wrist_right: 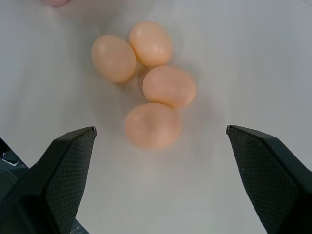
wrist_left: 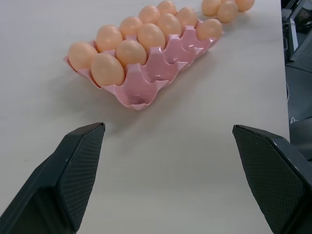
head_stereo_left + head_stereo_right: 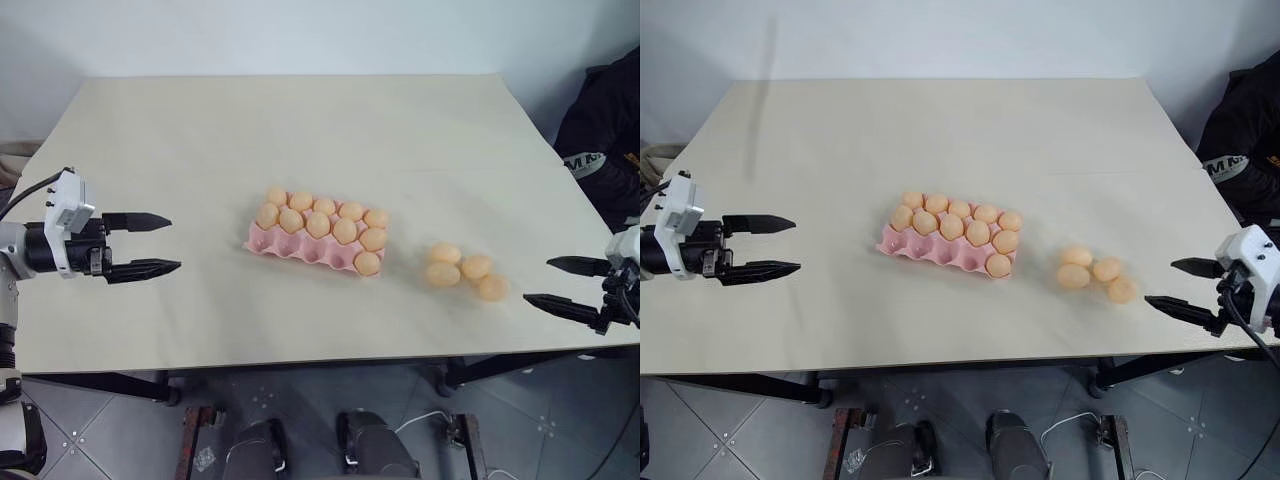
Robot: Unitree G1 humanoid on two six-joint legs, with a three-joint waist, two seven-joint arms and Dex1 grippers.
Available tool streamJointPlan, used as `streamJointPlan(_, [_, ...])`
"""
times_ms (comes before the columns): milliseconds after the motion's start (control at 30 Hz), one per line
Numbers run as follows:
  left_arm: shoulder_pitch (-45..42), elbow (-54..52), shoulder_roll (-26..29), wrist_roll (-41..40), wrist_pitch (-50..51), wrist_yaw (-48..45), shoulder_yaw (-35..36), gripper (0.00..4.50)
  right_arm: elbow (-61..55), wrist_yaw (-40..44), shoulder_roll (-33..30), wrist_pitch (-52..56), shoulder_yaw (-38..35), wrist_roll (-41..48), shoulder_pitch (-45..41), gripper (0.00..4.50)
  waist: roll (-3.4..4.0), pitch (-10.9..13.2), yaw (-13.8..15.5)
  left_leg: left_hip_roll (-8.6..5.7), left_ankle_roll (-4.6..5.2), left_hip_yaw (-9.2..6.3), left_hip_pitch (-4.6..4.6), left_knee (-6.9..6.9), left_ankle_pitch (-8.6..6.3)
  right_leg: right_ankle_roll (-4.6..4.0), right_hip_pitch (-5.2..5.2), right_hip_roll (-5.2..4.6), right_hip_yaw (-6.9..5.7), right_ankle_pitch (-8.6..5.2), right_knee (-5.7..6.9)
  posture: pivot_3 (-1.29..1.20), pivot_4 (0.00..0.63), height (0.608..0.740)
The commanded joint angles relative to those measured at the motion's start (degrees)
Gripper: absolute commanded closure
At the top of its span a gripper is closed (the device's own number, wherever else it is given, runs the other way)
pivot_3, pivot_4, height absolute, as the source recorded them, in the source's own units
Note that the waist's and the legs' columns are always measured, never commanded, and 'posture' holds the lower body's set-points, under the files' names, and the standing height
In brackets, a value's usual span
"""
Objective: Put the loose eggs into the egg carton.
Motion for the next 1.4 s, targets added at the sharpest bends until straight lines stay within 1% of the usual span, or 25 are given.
streamJointPlan(33, [-1.87,1.34,1.75,-0.36,-0.04,-1.77,0.33,0.03,-2.94,-1.09,-0.12,0.54,-2.75,0.96,0.67,0.00,0.00,0.00,0.02,0.00,0.00,0.00,0.00,0.01,0.00,0.00,0.00,0.00,0.00,0.00,0.00,0.00,0.150,0.740])
streamJointPlan(67, [-1.97,1.65,1.85,-0.24,0.17,-2.03,0.17,0.03,-3.41,-1.44,-0.04,1.05,-2.93,1.12,0.89,0.00,0.00,0.00,0.02,0.00,0.00,0.00,0.00,0.02,0.00,0.00,0.00,0.00,0.00,0.00,0.01,0.00,0.150,0.740])
streamJointPlan(133, [-2.33,1.35,1.17,0.71,-1.89,0.53,0.74,0.03,-4.44,-2.76,-0.15,2.85,-3.10,1.06,1.57,0.00,0.00,0.00,0.05,0.00,0.00,0.00,0.00,0.02,0.00,0.00,0.00,-0.01,0.01,0.00,0.02,0.00,0.150,0.740])
streamJointPlan(167, [-2.71,1.59,1.64,0.10,1.45,0.02,0.20,0.03,-5.05,-3.67,0.02,3.32,-3.19,0.82,1.92,0.00,0.00,0.00,0.07,0.00,0.00,-0.01,0.00,0.01,0.00,0.00,0.00,-0.01,0.01,0.00,0.01,0.00,0.150,0.740])
streamJointPlan(267, [-2.36,1.17,1.95,0.38,2.46,-0.13,-0.43,0.03,-6.54,-6.13,0.35,5.51,-2.84,0.60,2.32,0.00,0.00,0.00,0.03,-0.01,0.01,0.00,0.00,0.01,0.00,0.00,0.00,-0.01,0.03,0.00,0.01,0.00,0.150,0.740])
streamJointPlan(433, [-1.06,1.00,0.69,-0.51,-3.78,-2.36,1.08,0.03,-9.58,-8.49,1.23,7.84,-2.85,1.34,2.87,0.00,0.00,0.00,0.04,0.00,0.00,0.00,0.00,0.00,0.00,0.00,-0.01,0.00,0.02,0.00,0.01,0.00,0.150,0.740])
streamJointPlan(567, [-2.01,1.63,-1.42,-3.31,-6.98,-5.07,2.18,0.03,-12.18,-11.48,2.42,9.44,-1.68,0.79,2.95,0.00,0.00,0.00,0.11,-0.01,0.01,0.00,0.00,0.01,0.00,0.00,0.00,-0.01,0.03,0.00,0.01,0.00,0.150,0.740])
streamJointPlan(733, [-2.05,2.27,-2.38,-5.04,-8.48,-6.99,1.86,0.03,-14.21,-14.56,3.36,11.66,0.73,-0.24,3.52,0.00,-0.01,0.00,0.10,-0.01,0.01,0.00,0.00,0.03,0.00,0.01,0.00,-0.01,0.03,0.00,0.05,0.00,0.150,0.740])
streamJointPlan(833, [-1.76,1.86,-2.75,-5.86,-8.56,-7.27,1.48,0.03,-15.01,-16.57,4.37,14.20,2.09,0.18,2.37,0.00,0.00,0.00,0.00,-0.01,0.02,0.02,0.00,0.03,0.01,0.01,-0.01,0.00,0.05,0.00,0.05,0.00,0.150,0.740])
streamJointPlan(1067, [-0.93,0.74,-3.36,-7.60,-8.78,-8.25,1.09,0.03,-11.78,-20.34,6.87,14.27,7.03,-2.28,-1.42,0.00,-0.01,0.00,0.04,-0.01,0.03,0.02,0.00,0.13,0.02,0.01,-0.01,0.00,0.05,0.01,0.17,0.00,0.150,0.740])
streamJointPlan(1400, [0.71,-1.70,-3.26,-8.55,-8.17,-6.61,1.18,0.03,-7.60,-21.70,9.28,12.99,10.67,-4.17,-6.00,0.00,-0.01,0.00,-0.04,0.00,0.03,0.06,0.00,0.14,0.02,0.01,-0.04,0.01,0.08,0.01,0.21,0.00,0.150,0.740])
